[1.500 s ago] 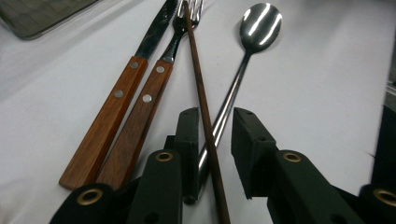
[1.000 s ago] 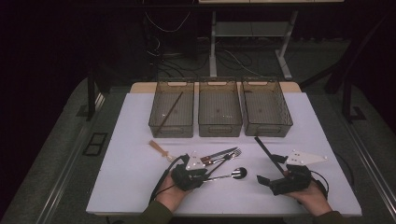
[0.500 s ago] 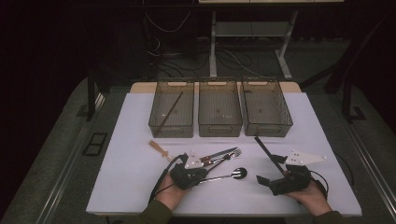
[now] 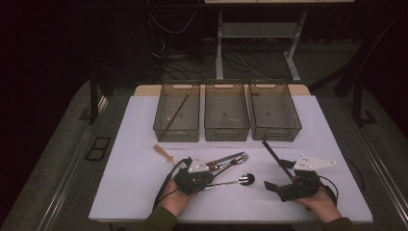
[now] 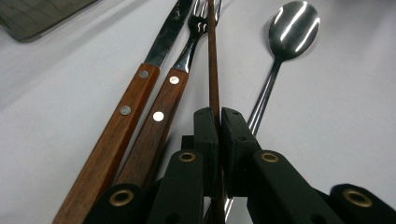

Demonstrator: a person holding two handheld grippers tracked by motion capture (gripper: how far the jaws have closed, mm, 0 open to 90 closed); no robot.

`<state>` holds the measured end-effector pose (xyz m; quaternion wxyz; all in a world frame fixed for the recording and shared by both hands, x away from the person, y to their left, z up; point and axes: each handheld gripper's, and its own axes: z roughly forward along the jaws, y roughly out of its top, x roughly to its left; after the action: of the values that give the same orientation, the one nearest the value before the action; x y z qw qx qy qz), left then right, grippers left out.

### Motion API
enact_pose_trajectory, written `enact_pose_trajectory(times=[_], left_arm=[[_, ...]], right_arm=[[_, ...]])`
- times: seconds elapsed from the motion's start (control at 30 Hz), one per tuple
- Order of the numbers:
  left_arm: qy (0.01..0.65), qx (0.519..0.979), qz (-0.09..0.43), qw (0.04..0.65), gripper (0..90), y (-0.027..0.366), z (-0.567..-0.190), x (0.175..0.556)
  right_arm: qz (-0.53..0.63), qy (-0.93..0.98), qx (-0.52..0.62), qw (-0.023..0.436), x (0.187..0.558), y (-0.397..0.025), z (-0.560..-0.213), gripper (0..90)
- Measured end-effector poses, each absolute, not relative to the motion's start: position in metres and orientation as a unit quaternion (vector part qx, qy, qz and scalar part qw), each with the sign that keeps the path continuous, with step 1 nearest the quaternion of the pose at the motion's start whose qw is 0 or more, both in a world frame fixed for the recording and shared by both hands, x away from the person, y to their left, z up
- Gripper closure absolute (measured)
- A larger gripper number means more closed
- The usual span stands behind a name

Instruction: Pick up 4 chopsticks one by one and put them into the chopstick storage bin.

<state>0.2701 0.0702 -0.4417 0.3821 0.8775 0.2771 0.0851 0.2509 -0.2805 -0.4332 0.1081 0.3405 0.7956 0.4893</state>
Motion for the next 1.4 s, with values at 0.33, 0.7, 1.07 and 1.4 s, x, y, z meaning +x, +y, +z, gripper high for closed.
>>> enact_pose_trajectory(times=[0.33, 0.7, 1.07, 1.4], left_arm=[[0.271, 0.873, 0.072, 0.399, 84.9, 0.073, -0.433, 0.269], [0.258, 0.876, 0.057, 0.404, 84.9, 0.076, -0.423, 0.272], [0.261, 0.868, 0.054, 0.420, 85.0, 0.092, -0.407, 0.281], [0.261, 0.863, 0.052, 0.429, 84.9, 0.098, -0.398, 0.291]], right_arm=[[0.484, 0.795, 0.348, 0.108, 0.252, -0.284, -0.436, 1.0], [0.478, 0.796, 0.355, 0.112, 0.255, -0.291, -0.438, 1.0], [0.480, 0.795, 0.354, 0.115, 0.255, -0.290, -0.437, 1.0], [0.480, 0.793, 0.356, 0.114, 0.256, -0.290, -0.437, 1.0]])
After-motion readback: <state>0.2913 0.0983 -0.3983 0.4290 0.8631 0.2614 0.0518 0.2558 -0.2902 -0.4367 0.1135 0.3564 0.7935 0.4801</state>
